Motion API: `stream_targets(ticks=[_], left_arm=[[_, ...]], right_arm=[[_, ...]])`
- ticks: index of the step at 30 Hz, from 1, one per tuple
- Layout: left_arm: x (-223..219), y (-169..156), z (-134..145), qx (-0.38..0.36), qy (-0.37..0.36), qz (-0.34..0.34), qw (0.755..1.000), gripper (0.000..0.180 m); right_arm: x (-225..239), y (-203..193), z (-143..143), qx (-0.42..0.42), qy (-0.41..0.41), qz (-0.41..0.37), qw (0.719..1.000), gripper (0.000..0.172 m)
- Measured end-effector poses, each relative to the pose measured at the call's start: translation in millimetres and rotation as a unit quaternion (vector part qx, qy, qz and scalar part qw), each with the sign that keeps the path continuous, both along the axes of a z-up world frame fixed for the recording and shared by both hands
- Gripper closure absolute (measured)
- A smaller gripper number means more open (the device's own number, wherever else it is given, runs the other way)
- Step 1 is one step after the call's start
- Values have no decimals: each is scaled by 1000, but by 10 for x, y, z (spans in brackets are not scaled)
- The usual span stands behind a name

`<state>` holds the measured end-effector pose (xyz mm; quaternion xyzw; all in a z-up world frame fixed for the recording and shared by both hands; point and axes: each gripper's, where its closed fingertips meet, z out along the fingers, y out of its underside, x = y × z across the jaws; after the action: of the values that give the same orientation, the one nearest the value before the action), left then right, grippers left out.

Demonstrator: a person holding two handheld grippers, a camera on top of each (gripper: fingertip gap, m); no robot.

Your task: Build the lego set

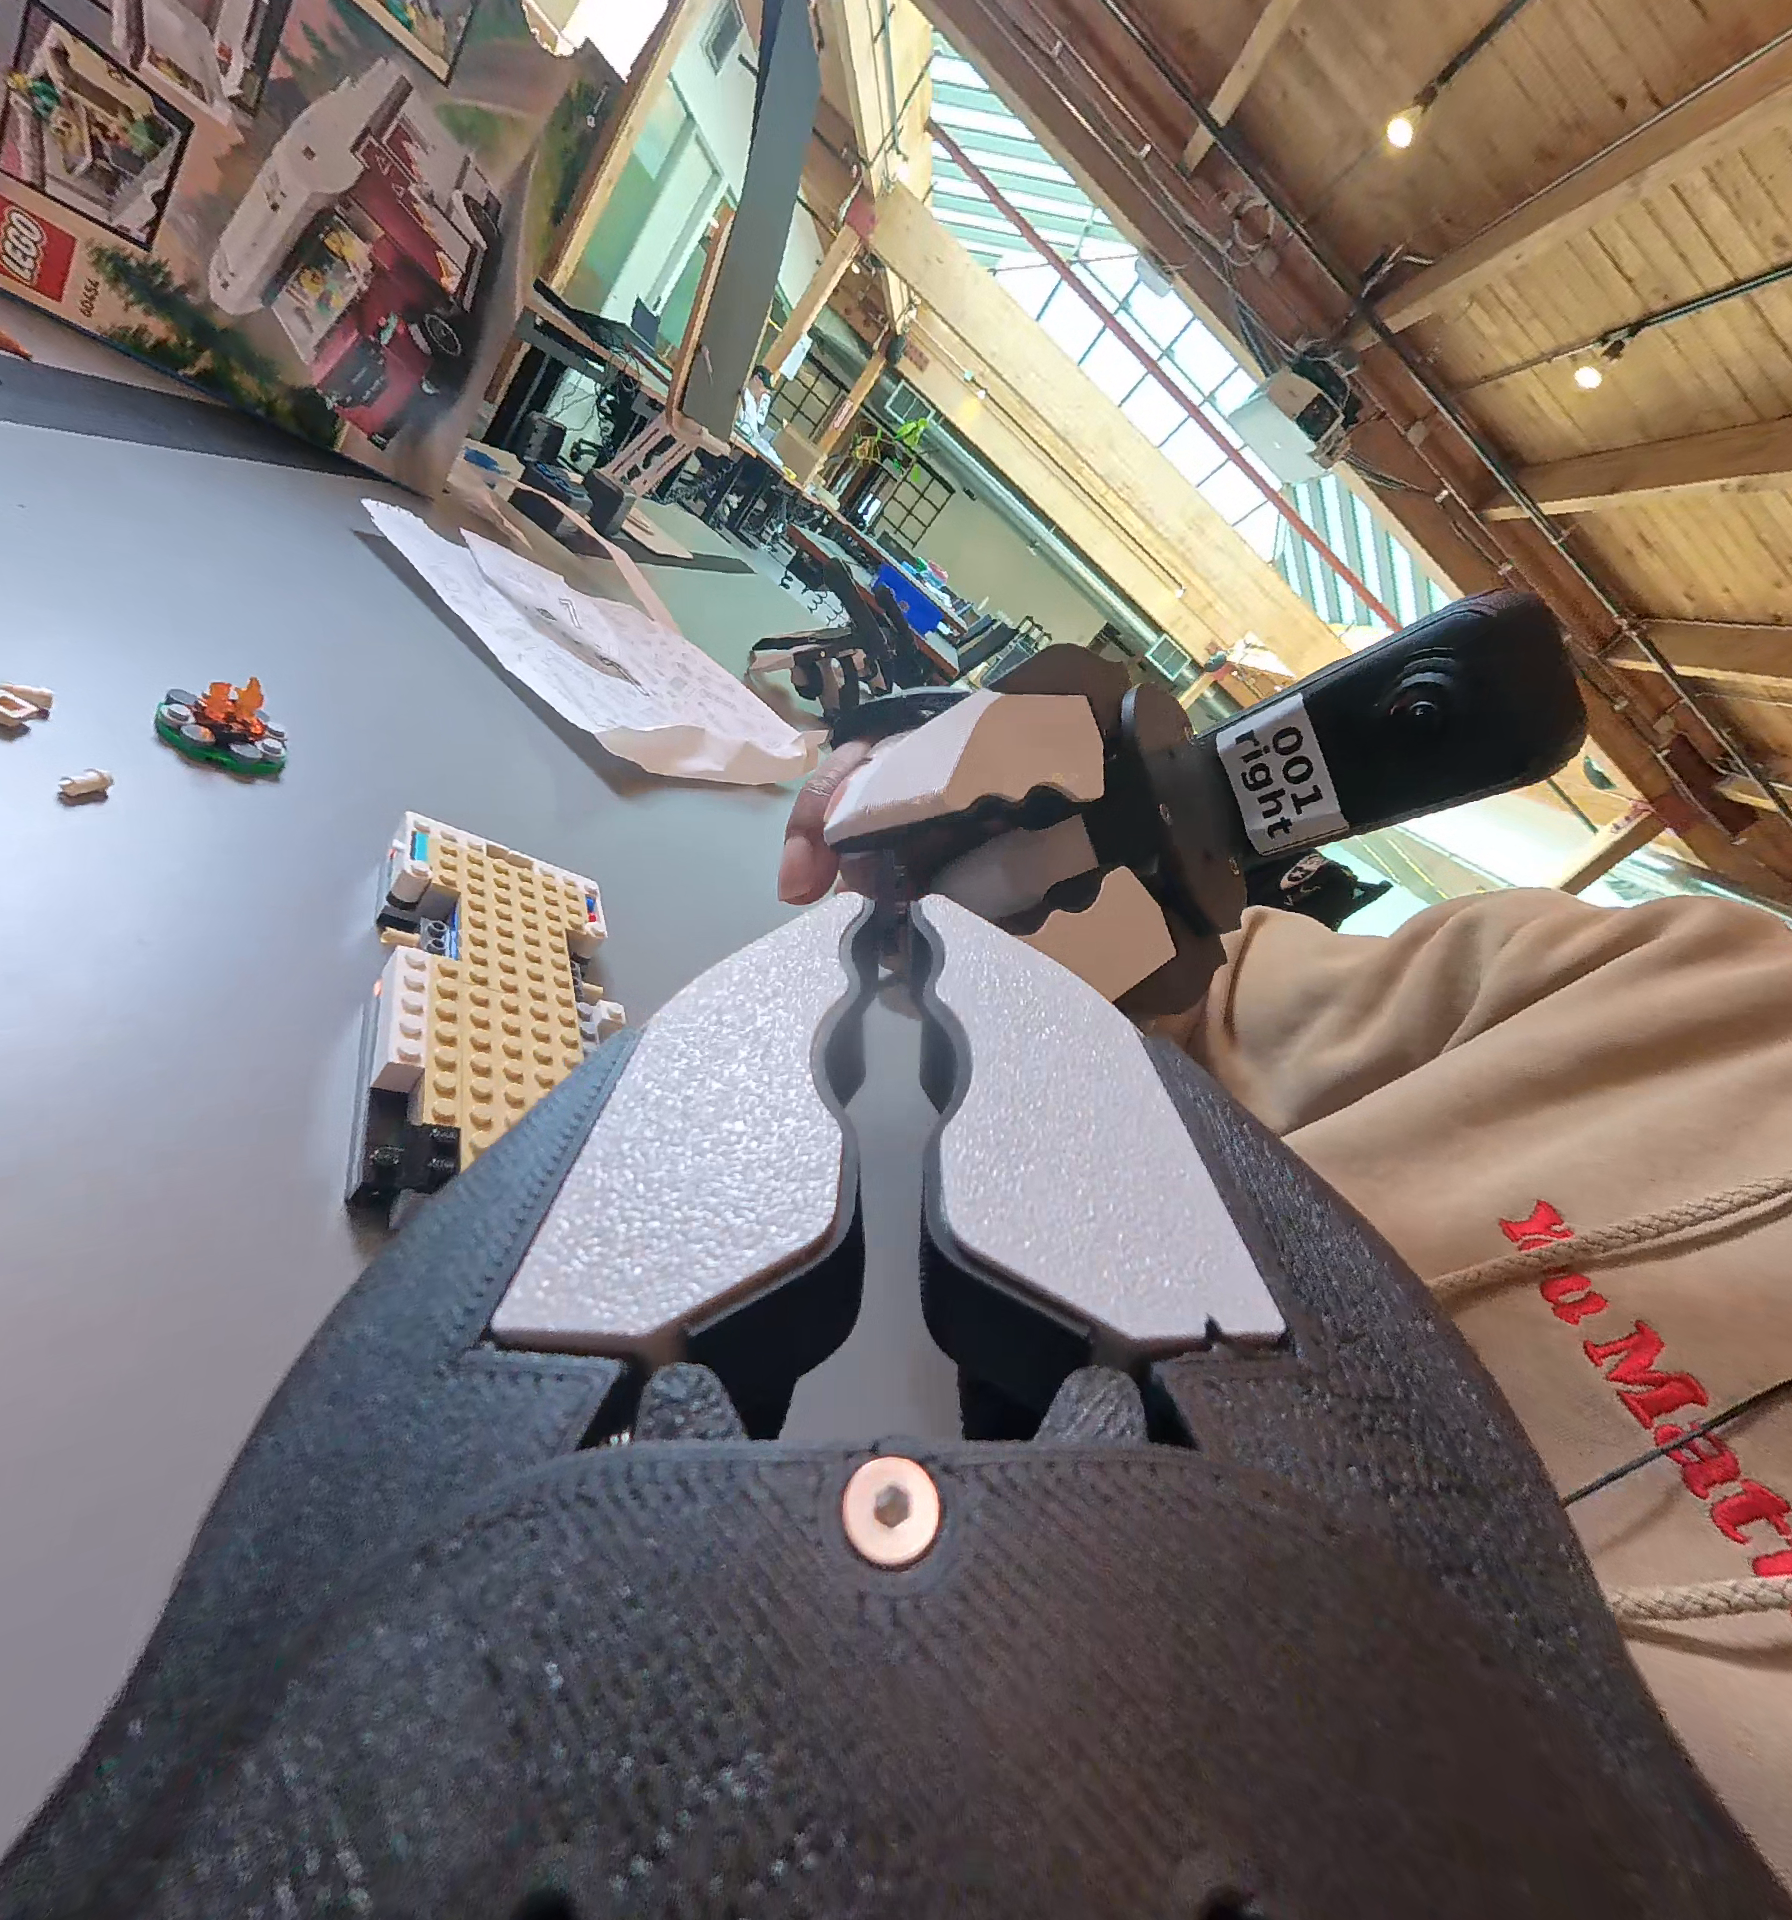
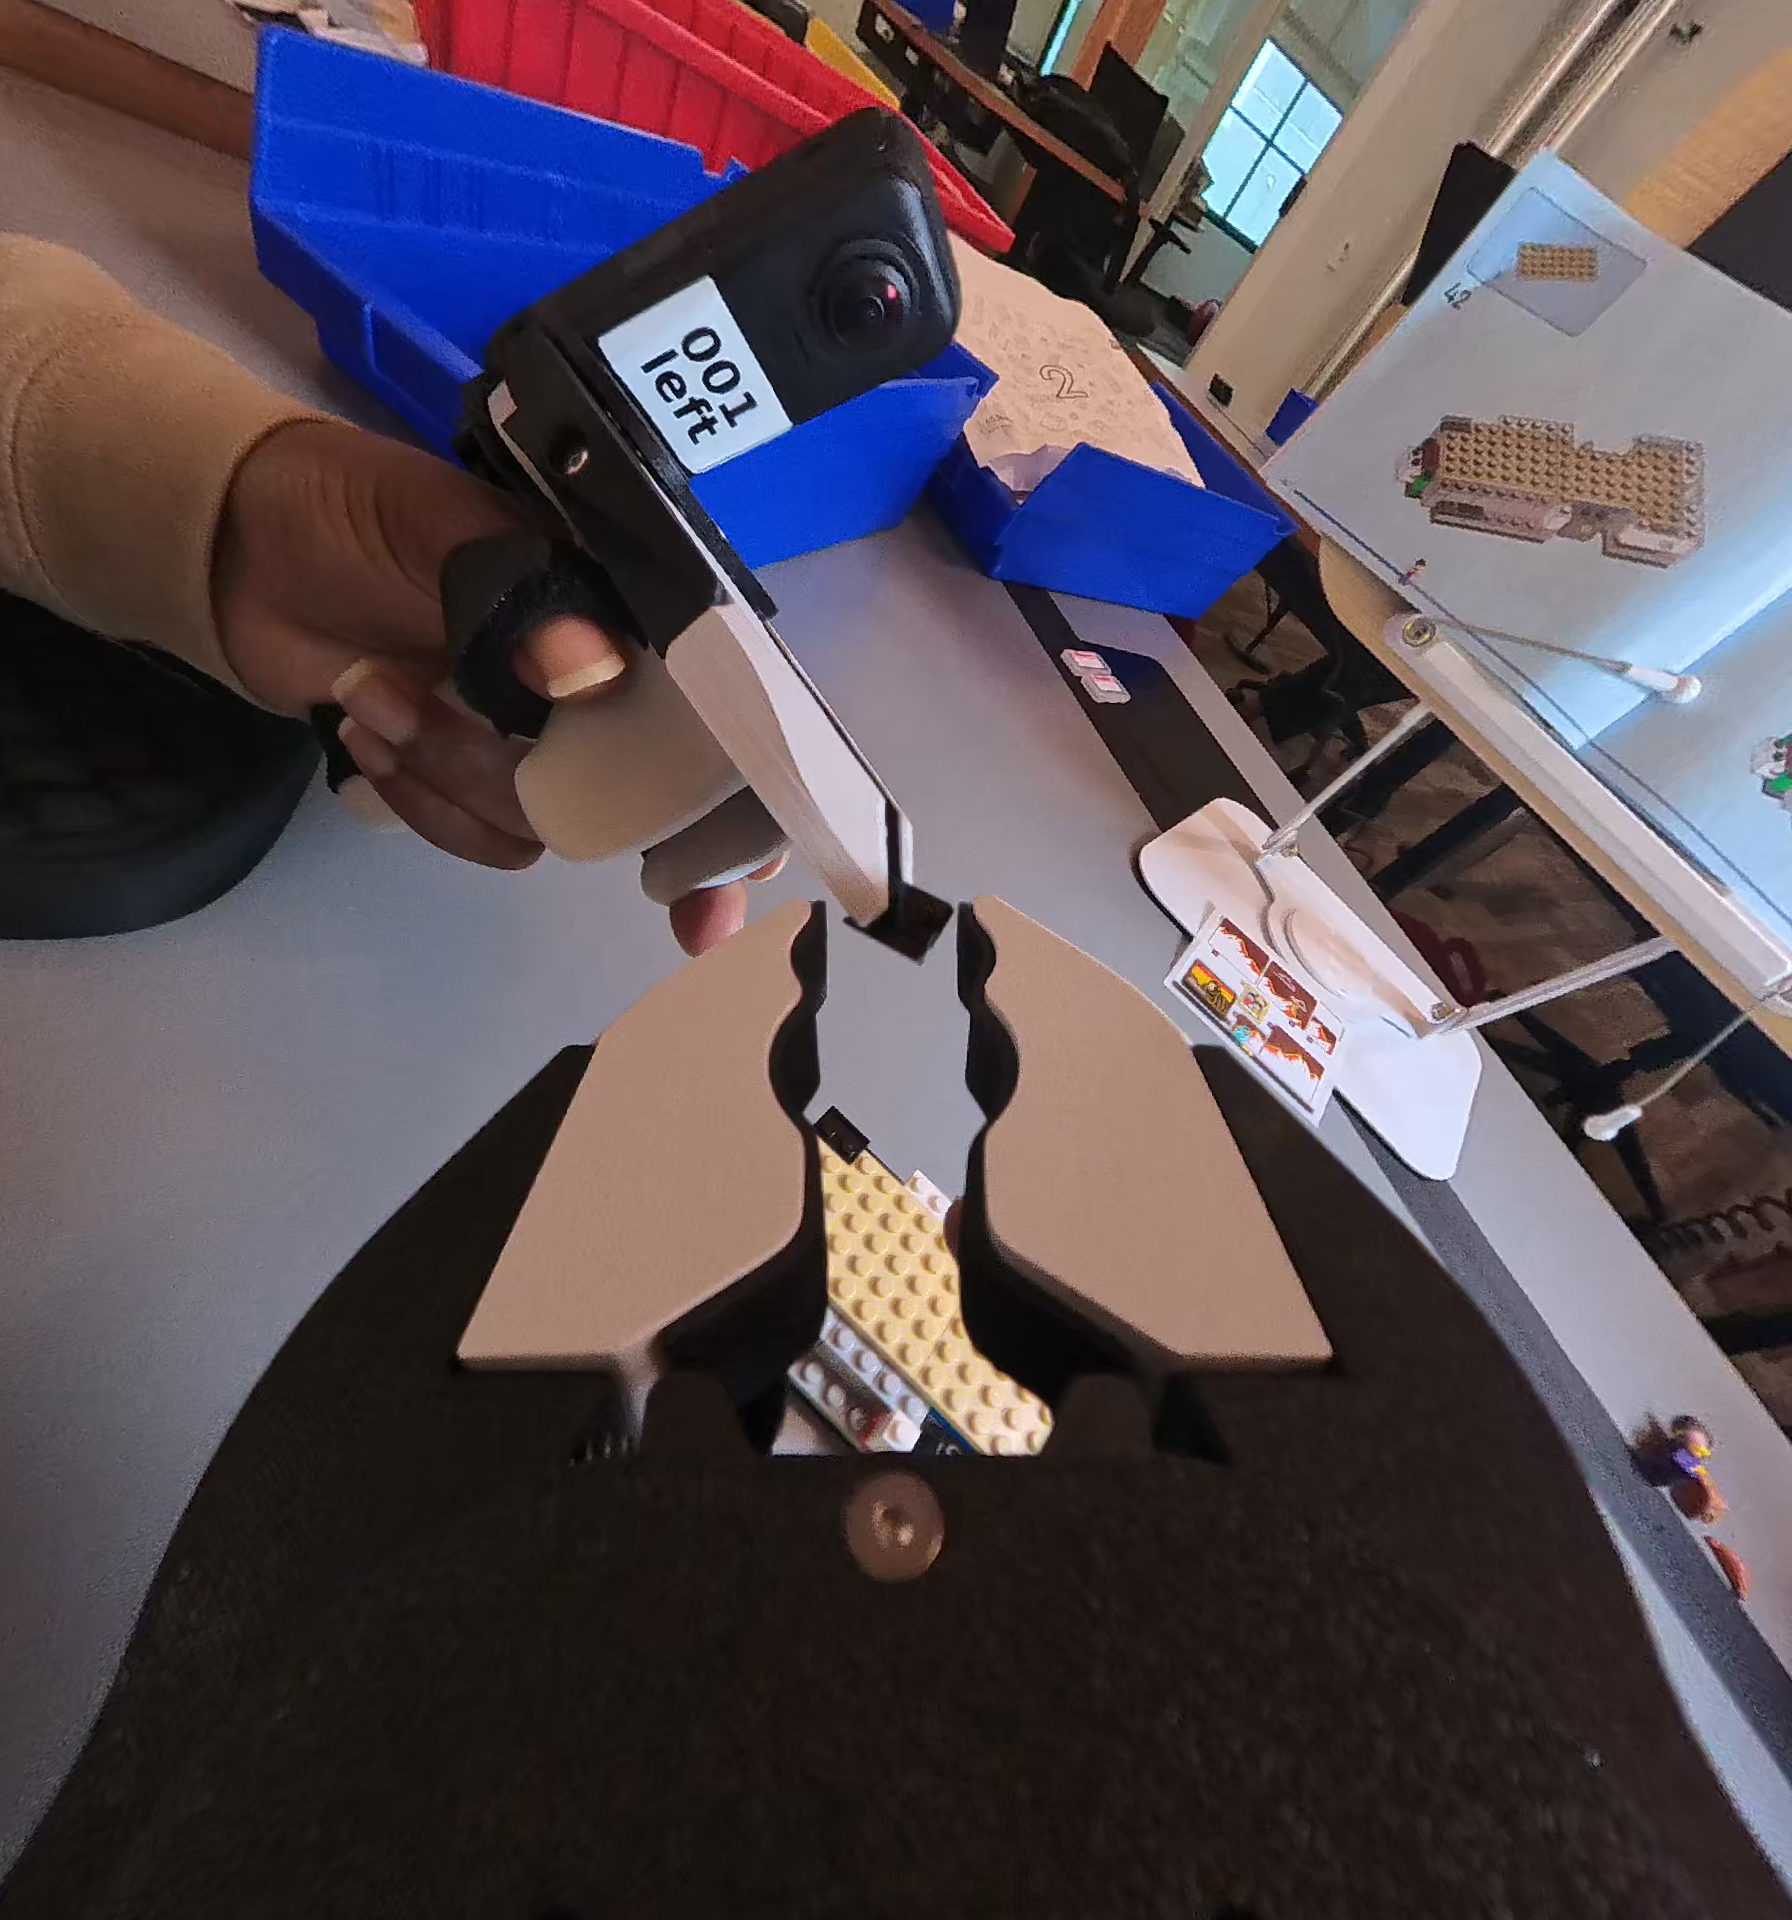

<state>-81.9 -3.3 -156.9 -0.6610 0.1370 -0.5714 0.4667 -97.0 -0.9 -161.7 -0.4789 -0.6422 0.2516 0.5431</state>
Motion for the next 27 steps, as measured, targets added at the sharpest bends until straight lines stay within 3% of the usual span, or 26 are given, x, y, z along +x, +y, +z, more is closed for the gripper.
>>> stream_targets(ticks=[7,27], left_arm=[[5,-5,-16,-19,-18,-10,1000,176],[74,22,-263,-78,11,-29,996,176]], right_arm=[[-11,10,-17,30,-10,2,999,152],[115,41,-244,-10,-34,-1,999,149]])
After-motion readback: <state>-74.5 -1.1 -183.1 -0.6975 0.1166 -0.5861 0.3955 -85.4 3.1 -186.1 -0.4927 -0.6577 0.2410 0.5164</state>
